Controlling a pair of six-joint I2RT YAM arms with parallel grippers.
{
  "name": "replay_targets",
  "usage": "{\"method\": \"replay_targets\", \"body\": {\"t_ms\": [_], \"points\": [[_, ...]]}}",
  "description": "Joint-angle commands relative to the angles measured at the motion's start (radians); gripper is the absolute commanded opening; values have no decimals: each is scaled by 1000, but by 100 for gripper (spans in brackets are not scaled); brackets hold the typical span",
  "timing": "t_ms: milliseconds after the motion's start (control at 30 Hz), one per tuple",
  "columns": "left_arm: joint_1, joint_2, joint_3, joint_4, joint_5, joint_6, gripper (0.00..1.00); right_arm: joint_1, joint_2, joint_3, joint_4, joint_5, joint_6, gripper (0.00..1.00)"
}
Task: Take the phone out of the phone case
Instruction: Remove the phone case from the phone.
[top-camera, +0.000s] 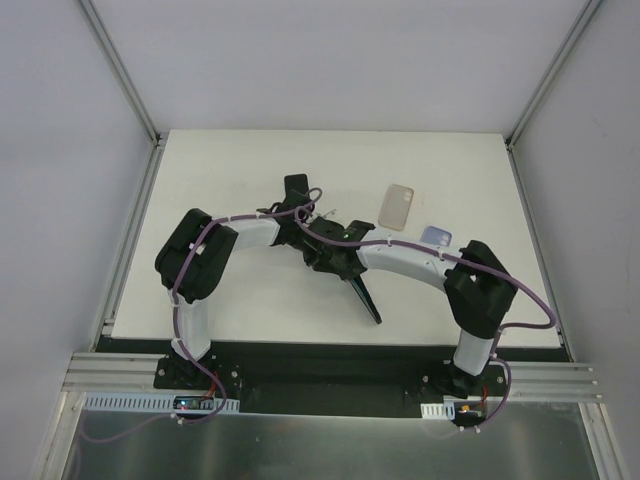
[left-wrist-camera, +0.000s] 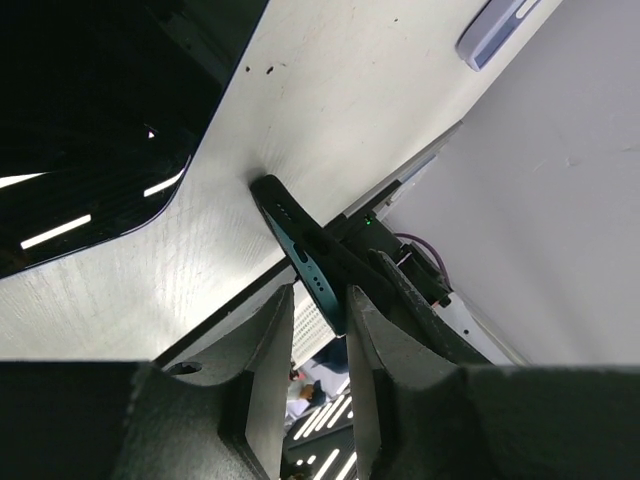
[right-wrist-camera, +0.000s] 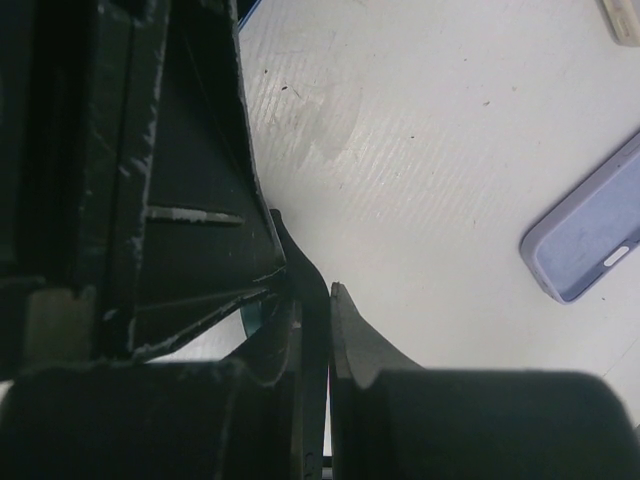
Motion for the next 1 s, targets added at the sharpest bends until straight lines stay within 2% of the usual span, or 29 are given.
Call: {"method": "replay_targets", "body": {"t_ms": [0, 167, 533, 967], "points": [[-108, 2, -70, -123, 87, 76, 24, -54, 8, 107, 199, 117, 84, 1], [-112, -8, -87, -123, 87, 86, 22, -103, 5, 91, 196, 108, 135, 1], [-120, -52, -177, -126, 89, 119, 11, -188, -45, 21, 234, 119, 126, 1], [-126, -87, -203, -125, 109, 135, 10, -212, -39, 42, 243, 125, 100, 1]]}}
